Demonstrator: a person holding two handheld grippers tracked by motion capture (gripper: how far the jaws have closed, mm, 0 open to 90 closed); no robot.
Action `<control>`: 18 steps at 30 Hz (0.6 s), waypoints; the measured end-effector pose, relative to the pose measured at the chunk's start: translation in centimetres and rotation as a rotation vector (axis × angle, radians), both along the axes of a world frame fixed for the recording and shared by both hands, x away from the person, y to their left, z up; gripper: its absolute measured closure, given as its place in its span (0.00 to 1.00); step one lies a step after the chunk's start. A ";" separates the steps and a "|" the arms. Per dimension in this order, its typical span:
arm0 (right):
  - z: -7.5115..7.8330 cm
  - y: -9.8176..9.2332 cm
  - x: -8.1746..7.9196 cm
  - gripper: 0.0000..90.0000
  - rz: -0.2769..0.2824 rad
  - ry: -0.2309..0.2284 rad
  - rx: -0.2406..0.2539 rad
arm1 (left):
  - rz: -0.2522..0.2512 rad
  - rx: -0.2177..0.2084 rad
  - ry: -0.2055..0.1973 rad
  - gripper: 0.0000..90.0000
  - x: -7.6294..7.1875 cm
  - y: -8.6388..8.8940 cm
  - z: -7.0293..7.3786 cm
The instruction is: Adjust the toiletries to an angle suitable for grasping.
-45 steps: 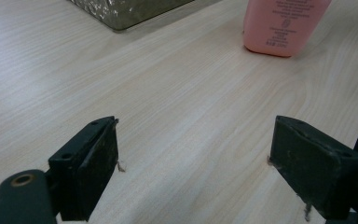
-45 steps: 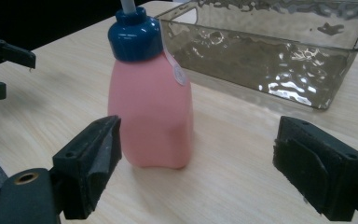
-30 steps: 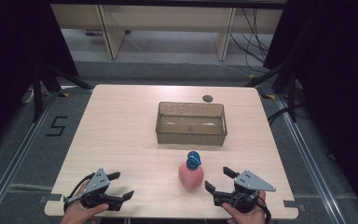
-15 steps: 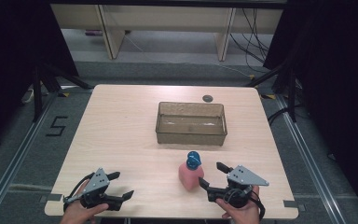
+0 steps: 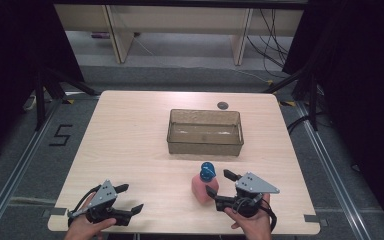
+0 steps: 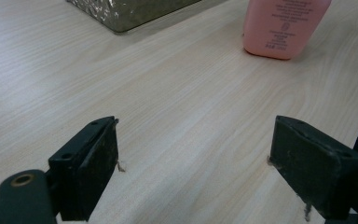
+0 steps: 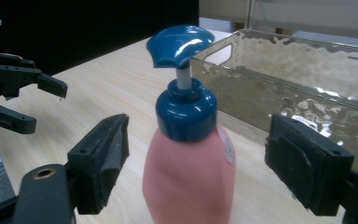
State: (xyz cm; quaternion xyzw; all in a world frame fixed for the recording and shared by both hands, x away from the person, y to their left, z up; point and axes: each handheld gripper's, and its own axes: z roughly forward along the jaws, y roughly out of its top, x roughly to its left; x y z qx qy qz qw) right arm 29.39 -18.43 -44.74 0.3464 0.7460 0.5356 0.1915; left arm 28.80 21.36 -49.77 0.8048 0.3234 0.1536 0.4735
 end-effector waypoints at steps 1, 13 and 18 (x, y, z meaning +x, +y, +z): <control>0.0 0.2 0.0 0.26 0.004 0.021 0.019 | 0.000 0.001 0.000 0.16 0.0 0.0 0.0; -0.1 1.1 1.2 0.32 0.025 0.006 0.002 | 0.001 -0.006 0.002 0.16 0.1 0.1 -0.1; -0.2 1.7 1.7 0.35 0.048 -0.003 -0.003 | 0.004 -0.015 -0.001 0.16 0.1 0.0 -0.1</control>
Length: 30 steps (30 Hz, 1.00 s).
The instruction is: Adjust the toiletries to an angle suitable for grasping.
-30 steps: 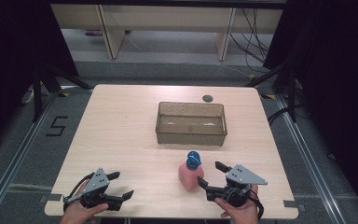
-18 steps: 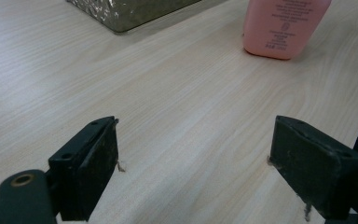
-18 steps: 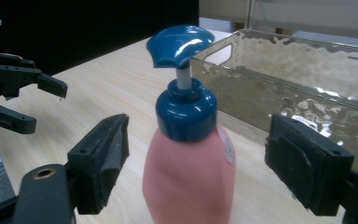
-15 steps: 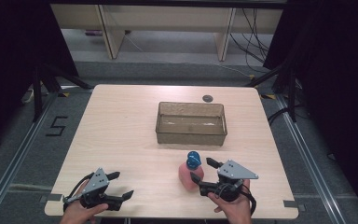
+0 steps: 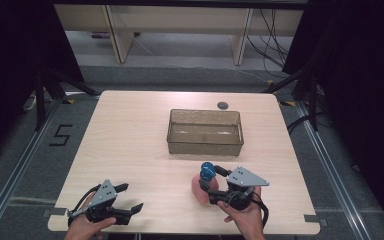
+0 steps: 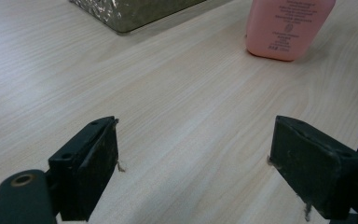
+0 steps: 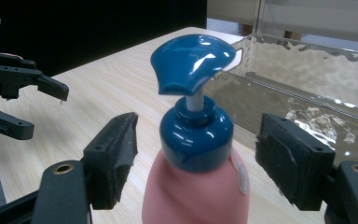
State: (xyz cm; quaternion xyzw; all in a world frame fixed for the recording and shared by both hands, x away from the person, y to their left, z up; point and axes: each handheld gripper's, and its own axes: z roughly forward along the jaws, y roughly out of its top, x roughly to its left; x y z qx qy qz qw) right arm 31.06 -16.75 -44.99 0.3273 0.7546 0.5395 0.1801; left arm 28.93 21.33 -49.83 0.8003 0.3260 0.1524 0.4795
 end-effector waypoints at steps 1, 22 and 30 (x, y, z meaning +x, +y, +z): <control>0.0 0.1 0.0 0.35 -0.007 0.010 -0.005 | 0.000 0.002 0.001 0.16 0.0 0.0 0.0; -0.6 1.1 1.2 0.41 0.026 0.006 -0.023 | 0.001 0.011 0.008 0.16 0.3 -0.2 -0.1; -0.7 1.4 1.5 0.43 0.011 -0.002 -0.039 | -0.001 0.005 0.008 0.16 0.2 -0.2 -0.1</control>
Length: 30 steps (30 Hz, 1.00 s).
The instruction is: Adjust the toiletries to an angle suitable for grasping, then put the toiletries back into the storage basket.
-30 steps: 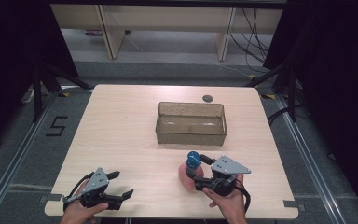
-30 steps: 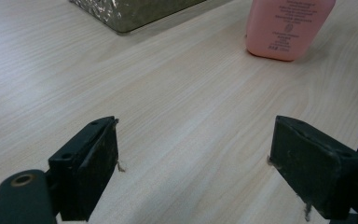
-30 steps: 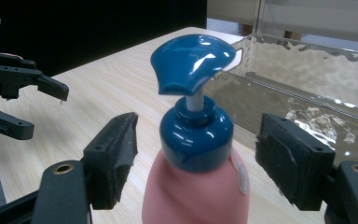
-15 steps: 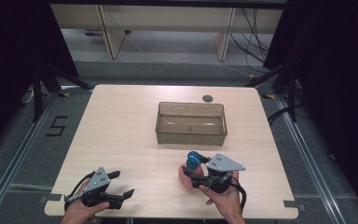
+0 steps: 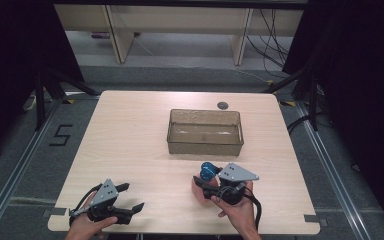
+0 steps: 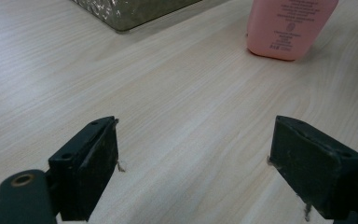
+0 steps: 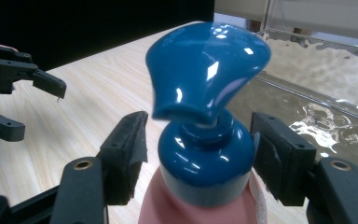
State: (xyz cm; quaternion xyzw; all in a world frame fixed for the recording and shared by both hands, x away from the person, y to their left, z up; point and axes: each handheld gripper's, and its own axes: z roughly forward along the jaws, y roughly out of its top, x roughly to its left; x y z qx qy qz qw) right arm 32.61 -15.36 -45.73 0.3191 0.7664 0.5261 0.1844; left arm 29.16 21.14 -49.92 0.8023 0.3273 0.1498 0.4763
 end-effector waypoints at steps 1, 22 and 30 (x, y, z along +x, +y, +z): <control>0.0 0.1 -0.1 0.44 0.005 0.022 0.006 | 0.000 0.000 -0.001 0.16 0.0 0.0 0.0; -0.5 0.3 0.1 0.52 -0.018 0.026 -0.006 | -0.009 -0.006 -0.002 0.16 -0.2 -0.1 0.0; -0.3 0.3 0.0 0.56 -0.032 -0.023 -0.026 | -0.017 0.007 -0.002 0.16 -0.4 -0.1 0.0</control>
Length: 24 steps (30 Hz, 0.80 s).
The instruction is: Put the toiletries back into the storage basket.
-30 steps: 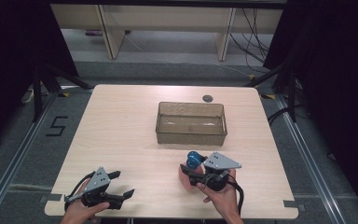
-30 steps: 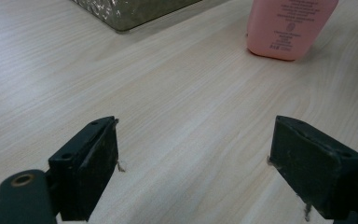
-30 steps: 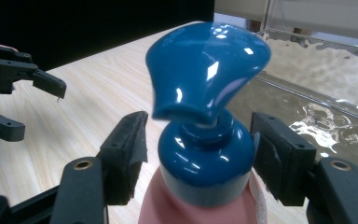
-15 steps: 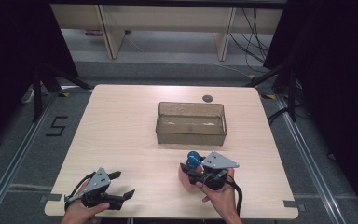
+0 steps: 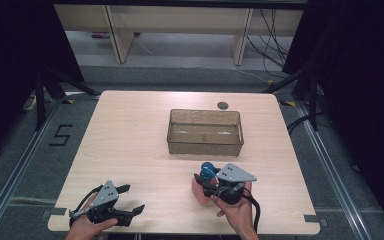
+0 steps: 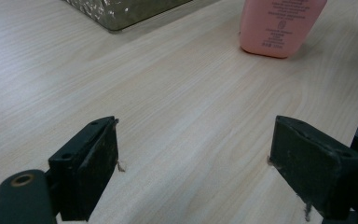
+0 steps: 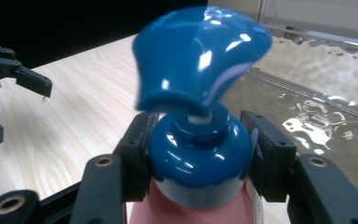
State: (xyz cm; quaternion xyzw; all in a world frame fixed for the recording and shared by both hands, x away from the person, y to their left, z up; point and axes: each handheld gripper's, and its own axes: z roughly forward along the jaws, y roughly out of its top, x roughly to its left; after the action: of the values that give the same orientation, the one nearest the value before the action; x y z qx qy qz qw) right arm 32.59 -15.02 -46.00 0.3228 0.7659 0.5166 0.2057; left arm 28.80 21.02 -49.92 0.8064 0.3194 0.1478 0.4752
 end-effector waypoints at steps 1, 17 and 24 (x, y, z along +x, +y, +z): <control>0.0 0.0 0.0 0.56 0.000 0.000 0.000 | 0.002 0.005 0.001 0.16 0.0 0.0 0.0; 1.3 0.3 -0.4 0.59 -0.018 -0.017 -0.004 | 0.006 -0.004 -0.004 0.16 0.0 0.2 0.0; 2.1 -0.4 0.1 0.59 -0.051 0.018 0.004 | 0.008 -0.004 -0.002 0.16 0.0 0.2 0.0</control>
State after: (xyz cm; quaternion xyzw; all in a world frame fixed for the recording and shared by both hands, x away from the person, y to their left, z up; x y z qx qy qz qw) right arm 32.73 -15.41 -43.91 0.3474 0.7581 0.5098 0.2114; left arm 28.82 21.20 -49.90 0.8040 0.3227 0.1499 0.4765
